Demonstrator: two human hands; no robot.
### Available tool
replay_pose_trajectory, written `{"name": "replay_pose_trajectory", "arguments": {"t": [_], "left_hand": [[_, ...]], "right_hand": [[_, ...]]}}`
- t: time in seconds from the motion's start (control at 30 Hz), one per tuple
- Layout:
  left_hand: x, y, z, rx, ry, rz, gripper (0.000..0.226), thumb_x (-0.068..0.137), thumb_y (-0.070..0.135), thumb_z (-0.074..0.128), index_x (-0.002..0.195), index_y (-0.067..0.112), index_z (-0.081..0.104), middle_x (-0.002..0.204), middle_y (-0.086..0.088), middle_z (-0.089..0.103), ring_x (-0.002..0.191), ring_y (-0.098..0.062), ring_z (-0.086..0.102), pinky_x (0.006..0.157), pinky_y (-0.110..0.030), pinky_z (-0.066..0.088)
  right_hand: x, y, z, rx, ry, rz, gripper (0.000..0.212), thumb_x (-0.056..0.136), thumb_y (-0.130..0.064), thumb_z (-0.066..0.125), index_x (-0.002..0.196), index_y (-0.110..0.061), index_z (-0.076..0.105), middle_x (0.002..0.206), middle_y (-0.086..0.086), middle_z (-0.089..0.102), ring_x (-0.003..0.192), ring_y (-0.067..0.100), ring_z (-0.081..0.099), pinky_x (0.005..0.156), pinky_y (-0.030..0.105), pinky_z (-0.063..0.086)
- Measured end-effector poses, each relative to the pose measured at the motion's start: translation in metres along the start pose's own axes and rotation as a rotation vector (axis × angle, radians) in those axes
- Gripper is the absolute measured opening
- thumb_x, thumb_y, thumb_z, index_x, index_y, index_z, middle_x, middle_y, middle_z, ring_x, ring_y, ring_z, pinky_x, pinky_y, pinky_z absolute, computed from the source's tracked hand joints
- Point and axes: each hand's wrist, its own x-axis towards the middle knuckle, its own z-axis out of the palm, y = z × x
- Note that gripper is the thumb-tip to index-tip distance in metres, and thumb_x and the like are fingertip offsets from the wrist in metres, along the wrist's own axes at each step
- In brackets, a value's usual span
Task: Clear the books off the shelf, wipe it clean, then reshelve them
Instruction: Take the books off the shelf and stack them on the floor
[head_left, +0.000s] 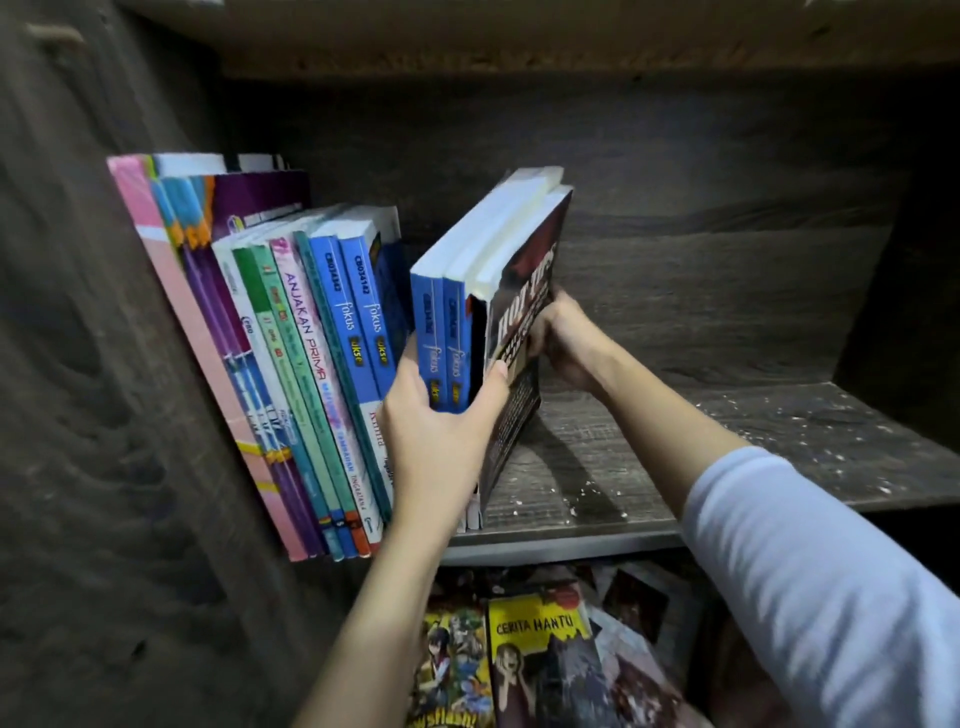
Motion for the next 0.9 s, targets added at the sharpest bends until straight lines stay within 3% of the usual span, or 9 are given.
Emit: {"name": "replay_pose_trajectory", "arguments": {"t": [0.1, 0.17, 0.23, 0.3, 0.4, 0.53, 0.63, 0.8, 0.9], "left_hand": [[-0.008, 0.004, -0.005, -0.069, -0.070, -0.006, 0.034, 0.079, 0.007, 0.073, 0.091, 0.033, 0.054, 0.075, 0.033, 0.064, 0.076, 0.016, 0.060, 0.069, -0.001, 0.042], [-0.012, 0.007, -0.008, -0.061, -0.103, -0.005, 0.031, 0.078, 0.007, 0.074, 0.092, 0.029, 0.057, 0.076, 0.019, 0.068, 0.076, 0.010, 0.063, 0.071, -0.007, 0.048], [-0.017, 0.012, -0.009, -0.065, -0.136, -0.020, 0.030, 0.077, 0.007, 0.075, 0.087, 0.029, 0.056, 0.078, 0.013, 0.066, 0.073, 0.007, 0.063, 0.071, -0.009, 0.049], [-0.022, 0.017, -0.012, -0.061, -0.169, -0.030, 0.033, 0.076, 0.006, 0.076, 0.086, 0.029, 0.055, 0.078, 0.014, 0.063, 0.070, 0.010, 0.059, 0.070, -0.007, 0.045], [-0.032, 0.031, -0.018, -0.043, -0.210, -0.040, 0.031, 0.075, 0.006, 0.076, 0.083, 0.026, 0.054, 0.071, 0.018, 0.059, 0.063, 0.013, 0.054, 0.065, -0.004, 0.041], [-0.041, 0.060, -0.031, -0.072, -0.269, -0.045, 0.031, 0.075, 0.009, 0.076, 0.092, 0.026, 0.057, 0.086, 0.018, 0.063, 0.074, 0.017, 0.058, 0.069, 0.000, 0.042], [-0.047, 0.084, -0.042, -0.081, -0.322, -0.058, 0.032, 0.076, 0.011, 0.076, 0.092, 0.029, 0.055, 0.086, 0.020, 0.063, 0.076, 0.017, 0.059, 0.069, -0.001, 0.043], [-0.063, 0.133, -0.068, -0.087, -0.383, -0.067, 0.034, 0.077, 0.014, 0.076, 0.094, 0.030, 0.050, 0.091, 0.022, 0.057, 0.074, 0.022, 0.057, 0.069, 0.003, 0.041], [-0.071, 0.156, -0.086, -0.037, -0.441, -0.069, 0.041, 0.075, 0.024, 0.078, 0.108, 0.022, 0.053, 0.101, 0.015, 0.061, 0.089, 0.007, 0.059, 0.086, -0.018, 0.044]], "right_hand": [[-0.009, -0.012, -0.012, -0.054, -0.079, -0.004, 0.070, 0.032, 0.005, 0.038, 0.098, -0.002, 0.059, 0.064, 0.010, 0.060, 0.054, 0.018, 0.058, 0.038, 0.018, 0.036], [-0.016, -0.020, -0.020, -0.084, -0.042, 0.015, 0.064, 0.029, 0.001, 0.042, 0.089, -0.003, 0.063, 0.066, 0.011, 0.062, 0.061, 0.022, 0.058, 0.042, 0.020, 0.040], [-0.023, -0.022, -0.027, -0.088, 0.037, 0.015, 0.050, 0.045, 0.011, 0.042, 0.087, -0.001, 0.065, 0.070, 0.018, 0.060, 0.062, 0.028, 0.055, 0.043, 0.020, 0.041], [-0.030, -0.020, -0.031, -0.069, 0.120, 0.002, 0.031, 0.071, 0.013, 0.041, 0.085, 0.001, 0.065, 0.079, 0.027, 0.059, 0.067, 0.033, 0.056, 0.055, 0.027, 0.049], [-0.051, -0.015, -0.036, 0.001, 0.201, 0.027, 0.035, 0.074, 0.014, 0.038, 0.085, 0.000, 0.067, 0.090, 0.028, 0.056, 0.080, 0.036, 0.056, 0.071, 0.040, 0.044], [-0.094, -0.034, -0.037, 0.099, 0.273, 0.037, 0.038, 0.072, 0.017, 0.033, 0.086, 0.000, 0.064, 0.067, 0.019, 0.055, 0.055, 0.023, 0.058, 0.051, 0.023, 0.038], [-0.125, -0.054, -0.036, 0.116, 0.316, 0.009, 0.035, 0.073, 0.014, 0.028, 0.070, -0.006, 0.056, 0.042, 0.005, 0.041, 0.035, 0.015, 0.038, 0.034, 0.013, 0.025], [-0.186, -0.087, -0.033, 0.128, 0.397, -0.031, 0.032, 0.074, 0.012, 0.027, 0.060, -0.008, 0.048, 0.031, 0.000, 0.032, 0.036, 0.019, 0.031, 0.034, 0.012, 0.019], [-0.221, -0.098, -0.030, 0.135, 0.438, -0.029, 0.030, 0.071, 0.011, 0.027, 0.057, -0.008, 0.046, 0.032, 0.001, 0.033, 0.042, 0.022, 0.031, 0.035, 0.013, 0.017]]}}
